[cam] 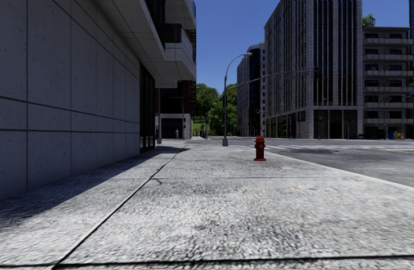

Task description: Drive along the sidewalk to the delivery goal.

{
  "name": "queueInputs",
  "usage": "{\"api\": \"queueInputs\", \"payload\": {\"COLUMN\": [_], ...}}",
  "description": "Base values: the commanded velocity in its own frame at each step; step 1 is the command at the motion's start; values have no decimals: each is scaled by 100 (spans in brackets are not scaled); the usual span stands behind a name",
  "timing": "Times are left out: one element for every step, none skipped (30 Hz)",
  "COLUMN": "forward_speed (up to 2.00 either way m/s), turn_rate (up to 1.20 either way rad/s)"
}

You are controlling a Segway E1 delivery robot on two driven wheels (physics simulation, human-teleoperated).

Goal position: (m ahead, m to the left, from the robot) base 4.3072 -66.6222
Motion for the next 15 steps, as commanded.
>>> {"api": "queueInputs", "payload": {"forward_speed": [200,200,200,200,200,200,200,200,200,200,200,200,200,200,200], "turn_rate": [0,0,0,0,0,0,0,0,0,0,0,0,0,0,0]}}
